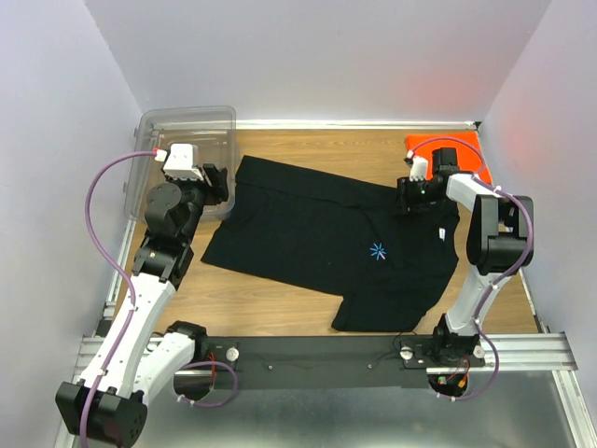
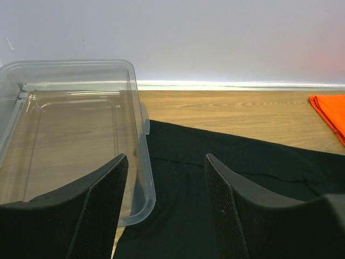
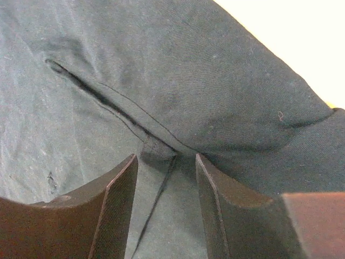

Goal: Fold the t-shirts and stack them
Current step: Fold the tshirt

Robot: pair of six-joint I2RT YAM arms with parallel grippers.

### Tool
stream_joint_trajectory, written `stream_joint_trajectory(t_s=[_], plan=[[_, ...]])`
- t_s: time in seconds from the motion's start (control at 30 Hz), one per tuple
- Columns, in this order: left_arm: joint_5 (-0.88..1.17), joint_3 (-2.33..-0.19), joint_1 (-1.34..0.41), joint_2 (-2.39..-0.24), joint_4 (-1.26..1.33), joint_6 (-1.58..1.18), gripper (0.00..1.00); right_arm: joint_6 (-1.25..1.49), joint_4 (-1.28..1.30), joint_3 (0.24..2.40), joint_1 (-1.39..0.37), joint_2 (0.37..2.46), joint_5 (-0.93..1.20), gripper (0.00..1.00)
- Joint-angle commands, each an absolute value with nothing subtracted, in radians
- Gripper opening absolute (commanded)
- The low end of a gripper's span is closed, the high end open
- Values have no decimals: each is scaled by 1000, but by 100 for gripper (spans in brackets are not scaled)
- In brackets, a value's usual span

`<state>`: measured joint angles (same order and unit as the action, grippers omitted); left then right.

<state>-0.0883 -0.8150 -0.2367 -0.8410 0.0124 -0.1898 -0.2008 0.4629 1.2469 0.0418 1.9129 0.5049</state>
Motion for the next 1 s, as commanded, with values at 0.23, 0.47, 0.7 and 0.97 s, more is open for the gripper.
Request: stream_joint_trajectory(t_s=[0.23, 0.47, 0.7, 0.97], plan=[[-71, -807, -232, -825, 15, -183, 67, -176, 449, 1238, 31, 1931, 544, 39], [-71, -807, -232, -831, 14, -181, 67, -175, 454, 1221, 28, 1901, 575, 27], [-74, -807, -232, -834, 14, -179, 67, -186, 465, 1201, 8, 1844, 607, 3], [-78, -807, -232, -841, 14, -178, 67, -268, 584, 1160, -155, 1789, 660, 12]])
